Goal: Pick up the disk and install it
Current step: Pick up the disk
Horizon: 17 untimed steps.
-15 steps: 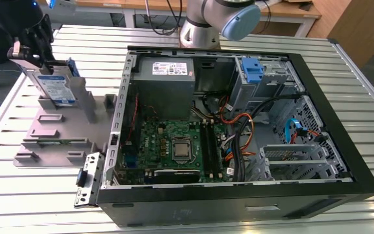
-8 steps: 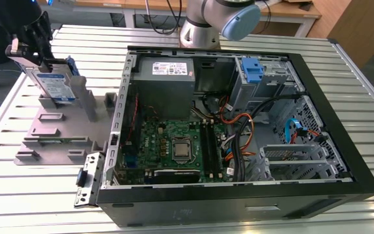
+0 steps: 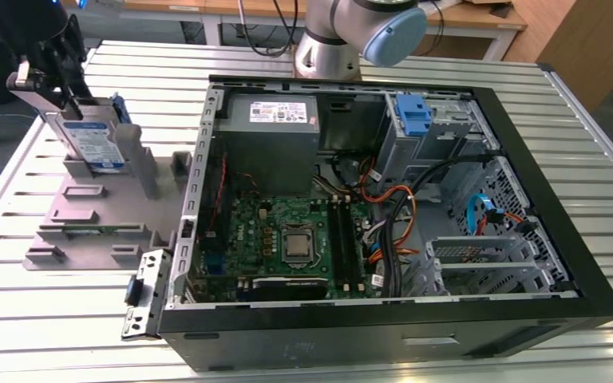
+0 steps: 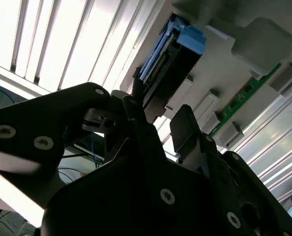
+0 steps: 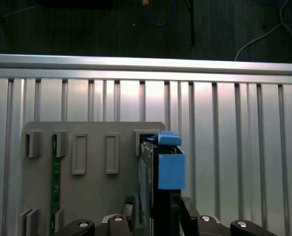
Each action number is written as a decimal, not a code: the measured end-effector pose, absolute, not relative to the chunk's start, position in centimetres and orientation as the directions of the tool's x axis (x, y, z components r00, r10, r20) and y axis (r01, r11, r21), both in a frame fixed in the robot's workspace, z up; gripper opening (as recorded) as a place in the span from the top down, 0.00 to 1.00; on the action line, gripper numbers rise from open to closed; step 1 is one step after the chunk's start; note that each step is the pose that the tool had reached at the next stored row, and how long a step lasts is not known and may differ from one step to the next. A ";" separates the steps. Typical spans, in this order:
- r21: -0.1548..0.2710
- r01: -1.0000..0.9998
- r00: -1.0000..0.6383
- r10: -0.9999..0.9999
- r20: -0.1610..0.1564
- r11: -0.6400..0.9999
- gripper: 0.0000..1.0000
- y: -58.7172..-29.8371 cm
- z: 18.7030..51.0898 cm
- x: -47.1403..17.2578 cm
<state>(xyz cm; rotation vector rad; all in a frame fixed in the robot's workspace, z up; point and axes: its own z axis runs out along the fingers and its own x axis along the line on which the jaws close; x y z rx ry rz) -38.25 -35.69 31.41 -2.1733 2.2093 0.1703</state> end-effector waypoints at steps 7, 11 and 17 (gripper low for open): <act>0.051 -0.999 -0.017 -0.994 -0.105 0.011 0.51 -35.7 31.1 -38.3; 0.052 -0.999 0.001 -0.994 -0.105 -0.006 0.51 -35.6 30.7 -38.3; 0.051 -0.998 0.017 -0.994 -0.105 -0.022 0.51 -35.1 30.5 -38.3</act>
